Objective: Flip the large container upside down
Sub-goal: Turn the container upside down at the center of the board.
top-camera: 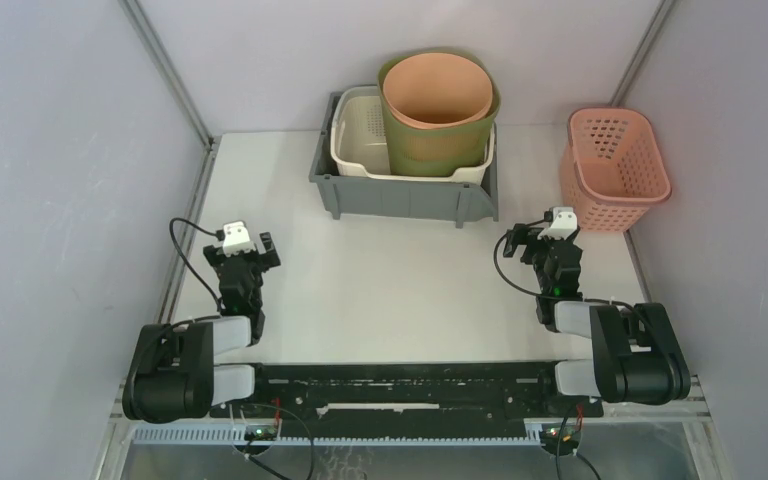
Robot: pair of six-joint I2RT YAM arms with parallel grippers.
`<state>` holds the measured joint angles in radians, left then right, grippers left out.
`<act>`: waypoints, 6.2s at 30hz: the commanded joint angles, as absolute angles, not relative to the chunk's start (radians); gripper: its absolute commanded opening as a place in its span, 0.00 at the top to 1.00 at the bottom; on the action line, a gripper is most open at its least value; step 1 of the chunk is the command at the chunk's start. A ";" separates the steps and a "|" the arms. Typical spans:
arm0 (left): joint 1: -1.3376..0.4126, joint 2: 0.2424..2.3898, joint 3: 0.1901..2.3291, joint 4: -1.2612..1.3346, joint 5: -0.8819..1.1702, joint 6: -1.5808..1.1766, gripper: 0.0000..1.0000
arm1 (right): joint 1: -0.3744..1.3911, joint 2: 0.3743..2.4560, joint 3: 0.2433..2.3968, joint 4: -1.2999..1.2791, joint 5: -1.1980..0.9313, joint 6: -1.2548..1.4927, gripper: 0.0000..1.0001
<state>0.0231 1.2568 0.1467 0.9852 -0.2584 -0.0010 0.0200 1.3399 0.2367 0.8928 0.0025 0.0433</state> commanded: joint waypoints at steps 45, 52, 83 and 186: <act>-0.235 0.768 0.442 0.333 -0.261 -0.128 0.00 | 0.061 0.358 0.506 -0.182 -0.163 0.308 0.00; -0.405 0.754 0.619 0.193 -0.281 -0.242 0.00 | 0.056 0.330 0.593 -0.368 -0.321 0.447 0.00; -0.231 0.804 0.711 -0.209 0.054 -0.685 0.00 | -0.150 1.322 1.524 -0.745 0.064 0.338 0.05; -0.542 0.534 0.647 -0.410 -0.075 -0.643 0.00 | 1.039 0.894 0.842 -0.200 0.077 0.867 1.00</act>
